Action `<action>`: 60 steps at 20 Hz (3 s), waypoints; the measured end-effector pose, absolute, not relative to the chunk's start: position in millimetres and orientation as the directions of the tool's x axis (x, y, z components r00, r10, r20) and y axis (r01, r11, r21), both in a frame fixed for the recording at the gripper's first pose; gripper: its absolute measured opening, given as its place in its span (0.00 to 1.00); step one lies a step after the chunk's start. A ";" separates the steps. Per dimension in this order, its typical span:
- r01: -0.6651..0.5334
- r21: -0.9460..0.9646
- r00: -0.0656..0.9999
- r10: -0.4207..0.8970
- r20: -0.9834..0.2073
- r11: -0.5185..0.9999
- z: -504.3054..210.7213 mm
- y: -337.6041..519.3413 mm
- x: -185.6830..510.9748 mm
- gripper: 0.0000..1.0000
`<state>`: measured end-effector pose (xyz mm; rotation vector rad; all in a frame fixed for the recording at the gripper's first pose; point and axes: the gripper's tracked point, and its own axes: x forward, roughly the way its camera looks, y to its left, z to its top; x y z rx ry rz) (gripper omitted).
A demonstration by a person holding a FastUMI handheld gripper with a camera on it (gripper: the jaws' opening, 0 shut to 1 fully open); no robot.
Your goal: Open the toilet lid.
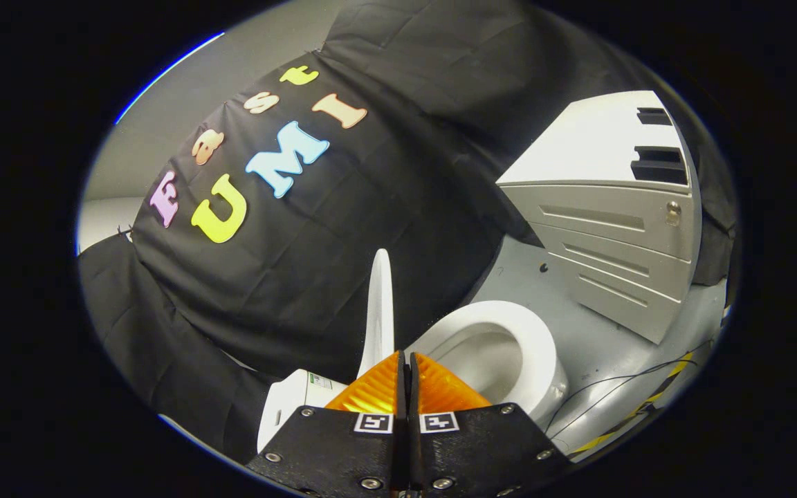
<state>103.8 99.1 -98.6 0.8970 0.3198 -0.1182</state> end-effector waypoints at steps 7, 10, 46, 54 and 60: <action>0.220 0.717 0.952 0.014 -0.306 0.661 -80.9 111.2 104.7 0.00; 0.219 0.693 0.953 0.003 -0.304 0.687 -73.5 114.7 106.0 0.00; 0.007 0.460 0.995 0.039 -0.089 0.888 47.8 252.1 111.0 0.00; -0.050 0.450 0.995 0.083 -0.054 0.892 64.6 290.3 110.1 0.00; -0.094 0.430 0.992 0.119 -0.033 0.898 74.2 320.0 110.1 0.00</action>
